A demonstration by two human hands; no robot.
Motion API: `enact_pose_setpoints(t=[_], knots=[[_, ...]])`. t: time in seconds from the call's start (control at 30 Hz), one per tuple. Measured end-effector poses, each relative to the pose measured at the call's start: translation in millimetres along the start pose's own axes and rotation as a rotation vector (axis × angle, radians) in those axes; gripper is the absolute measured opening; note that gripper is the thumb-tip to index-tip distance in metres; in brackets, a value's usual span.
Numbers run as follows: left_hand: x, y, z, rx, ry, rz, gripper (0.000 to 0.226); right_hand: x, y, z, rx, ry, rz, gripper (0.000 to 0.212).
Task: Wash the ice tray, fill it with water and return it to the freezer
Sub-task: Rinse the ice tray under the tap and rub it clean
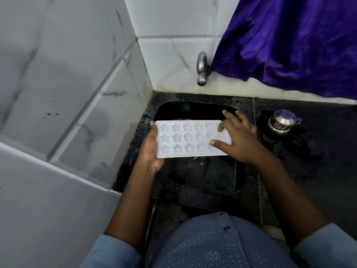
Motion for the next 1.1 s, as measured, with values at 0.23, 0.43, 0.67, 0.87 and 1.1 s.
enact_pose_setpoints(t=[0.23,0.43,0.67,0.87,1.1], knots=[[2.5,-1.9,0.5,-0.017,0.029,-0.007,0.076,-7.3,-17.9,-1.3,-0.092,0.084,-0.042,0.052],[5.1,1.8,-2.1,-0.006,0.039,0.001,0.080,-9.4,-19.1,1.2,-0.085,0.073,-0.067,0.064],[4.5,4.0,-3.5,0.003,0.050,0.005,0.081,-11.1,-21.9,-2.0,-0.104,0.089,-0.070,0.074],[2.8,3.7,-7.3,0.003,0.070,-0.003,0.080,-11.2,-25.1,-5.8,-0.120,0.103,-0.075,0.077],[4.7,6.0,-4.6,0.008,0.069,0.001,0.080,-9.5,-28.8,-3.9,-0.134,0.061,-0.078,0.069]])
Point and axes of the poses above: each hand's wrist, its own x-axis towards the middle knuckle, its own z-axis out of the back of the hand, y = z × x, the point moved 10 cm from there along x, towards the middle knuckle, and after that the axes turned 8 degrees about -y, right-handed, at the moved point
